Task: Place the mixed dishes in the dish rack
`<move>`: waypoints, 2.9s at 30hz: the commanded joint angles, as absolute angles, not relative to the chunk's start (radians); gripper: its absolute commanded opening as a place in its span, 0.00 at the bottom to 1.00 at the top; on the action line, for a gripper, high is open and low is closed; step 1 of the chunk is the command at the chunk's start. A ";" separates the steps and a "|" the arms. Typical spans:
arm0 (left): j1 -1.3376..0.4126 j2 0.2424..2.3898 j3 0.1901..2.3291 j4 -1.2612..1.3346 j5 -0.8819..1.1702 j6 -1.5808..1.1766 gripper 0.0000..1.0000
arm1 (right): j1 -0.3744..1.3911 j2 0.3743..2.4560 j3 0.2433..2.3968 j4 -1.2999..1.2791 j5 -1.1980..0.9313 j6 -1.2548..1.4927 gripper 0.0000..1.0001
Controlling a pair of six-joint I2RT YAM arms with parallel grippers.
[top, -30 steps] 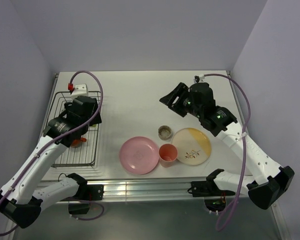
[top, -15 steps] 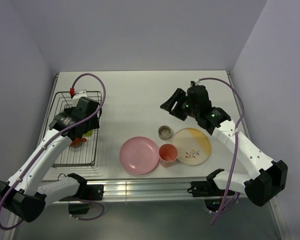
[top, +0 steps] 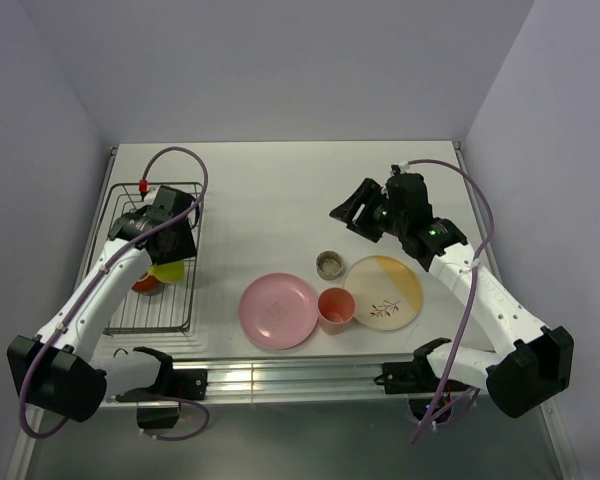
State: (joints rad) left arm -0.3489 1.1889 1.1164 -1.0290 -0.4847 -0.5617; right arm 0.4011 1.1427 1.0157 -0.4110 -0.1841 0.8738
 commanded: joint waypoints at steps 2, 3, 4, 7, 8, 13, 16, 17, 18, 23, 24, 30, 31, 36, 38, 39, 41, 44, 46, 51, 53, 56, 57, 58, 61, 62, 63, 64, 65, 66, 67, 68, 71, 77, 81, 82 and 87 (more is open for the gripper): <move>-0.313 1.218 1.100 -0.999 -0.436 -0.564 0.00 | 0.374 1.120 0.999 -0.354 -0.232 0.853 0.67; -0.307 1.229 1.097 -0.997 -0.433 -0.565 0.00 | 0.373 1.121 0.997 -0.350 -0.235 0.853 0.67; -0.301 1.253 1.095 -0.997 -0.433 -0.565 0.00 | 0.373 1.123 0.996 -0.344 -0.239 0.853 0.67; -0.287 1.269 1.104 -1.009 -0.451 -0.574 0.00 | 0.368 1.129 0.997 -0.342 -0.250 0.844 0.67; -0.273 1.267 1.103 -1.009 -0.451 -0.578 0.00 | 0.367 1.131 0.997 -0.342 -0.253 0.842 0.67; -0.221 1.264 1.097 -1.057 -0.480 -0.617 0.00 | 0.354 1.141 0.997 -0.331 -0.278 0.831 0.67; -0.213 1.261 1.107 -1.091 -0.546 -0.669 0.00 | 0.348 1.153 0.992 -0.322 -0.297 0.825 0.67; -0.213 1.265 1.114 -1.100 -0.560 -0.678 0.00 | 0.347 1.155 0.989 -0.319 -0.304 0.825 0.67; -0.213 1.275 1.118 -1.117 -0.577 -0.684 0.00 | 0.345 1.157 0.986 -0.318 -0.308 0.824 0.67; -0.225 1.350 1.126 -1.135 -0.604 -0.710 0.00 | 0.345 1.161 0.971 -0.310 -0.328 0.810 0.67; -0.232 1.361 1.129 -1.140 -0.613 -0.716 0.00 | 0.345 1.161 0.969 -0.311 -0.328 0.807 0.67; -0.278 1.454 1.161 -1.178 -0.673 -0.764 0.02 | 0.344 1.163 0.956 -0.324 -0.313 0.759 0.67; -0.282 1.465 1.163 -1.175 -0.673 -0.764 0.13 | 0.344 1.166 0.956 -0.330 -0.313 0.741 0.68; -0.298 1.453 1.161 -1.152 -0.661 -0.762 0.60 | 0.345 1.177 0.963 -0.365 -0.292 0.687 0.70; -0.298 1.440 1.163 -1.140 -0.657 -0.752 0.73 | 0.345 1.172 0.959 -0.373 -0.282 0.672 0.70; -0.298 1.439 1.163 -1.138 -0.654 -0.752 0.77 | 0.345 1.170 0.959 -0.376 -0.279 0.669 0.70; -0.298 1.430 1.163 -1.129 -0.650 -0.744 0.97 | 0.347 1.166 0.957 -0.383 -0.272 0.660 0.71; -0.299 1.424 1.167 -1.126 -0.647 -0.742 0.99 | 0.351 1.164 0.962 -0.402 -0.261 0.644 0.71; -0.299 1.411 1.167 -1.117 -0.643 -0.735 0.99 | 0.357 1.163 0.969 -0.423 -0.241 0.631 0.71; -0.301 1.358 1.201 -1.126 -0.640 -0.735 0.99 | 0.385 1.160 0.971 -0.474 -0.190 0.597 0.72; -0.302 1.341 1.213 -1.124 -0.624 -0.729 0.99 | 0.416 1.166 0.976 -0.492 -0.143 0.583 0.72; -0.310 1.315 1.246 -1.118 -0.585 -0.718 0.99 | 0.478 1.172 0.988 -0.538 -0.051 0.565 0.72; -0.313 1.301 1.262 -1.118 -0.575 -0.718 0.99 | 0.495 1.172 0.989 -0.560 -0.029 0.558 0.72; -0.324 1.293 1.273 -1.121 -0.568 -0.721 0.99 | 0.514 1.172 0.991 -0.569 -0.009 0.558 0.72; -0.356 1.247 1.313 -1.123 -0.552 -0.732 0.99 | 0.571 1.157 0.968 -0.600 0.055 0.560 0.71; -0.360 1.232 1.322 -1.106 -0.525 -0.730 0.99 | 0.577 1.144 0.957 -0.601 0.058 0.560 0.71; -0.365 1.198 1.336 -1.089 -0.500 -0.723 0.99 | 0.580 1.138 0.930 -0.603 0.058 0.561 0.70; -0.367 1.181 1.342 -1.068 -0.465 -0.712 0.99 | 0.580 1.132 0.919 -0.606 0.060 0.558 0.69; -0.367 1.167 1.345 -1.025 -0.428 -0.704 0.99 | 0.581 1.120 0.910 -0.614 0.064 0.558 0.68; -0.368 1.142 1.353 -1.010 -0.363 -0.695 0.99 | 0.586 1.111 0.888 -0.627 0.077 0.558 0.67; -0.371 1.134 1.358 -0.994 -0.335 -0.692 0.99 | 0.587 1.100 0.878 -0.635 0.083 0.557 0.66; -0.371 1.128 1.361 -0.980 -0.307 -0.687 0.99 | 0.592 1.069 0.867 -0.641 0.084 0.557 0.66; -0.374 1.117 1.351 -0.930 -0.215 -0.672 0.99 | 0.603 0.997 0.831 -0.666 0.081 0.563 0.63; -0.383 1.114 1.241 -0.835 -0.132 -0.657 0.98 | 0.614 0.861 0.802 -0.716 0.083 0.597 0.62; -0.396 1.115 1.191 -0.801 -0.114 -0.660 0.98 | 0.617 0.819 0.778 -0.735 0.029 0.610 0.61; -0.405 1.114 1.183 -0.790 -0.107 -0.661 0.98 | 0.620 0.816 0.766 -0.739 0.017 0.614 0.61; -0.434 1.109 1.170 -0.779 -0.106 -0.663 0.97 | 0.672 0.805 0.706 -0.730 0.011 0.649 0.58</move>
State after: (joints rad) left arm -0.4152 1.1236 1.1645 -0.8413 -0.1287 -0.6739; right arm 0.6456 0.8139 0.7357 -0.7219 0.0223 0.6212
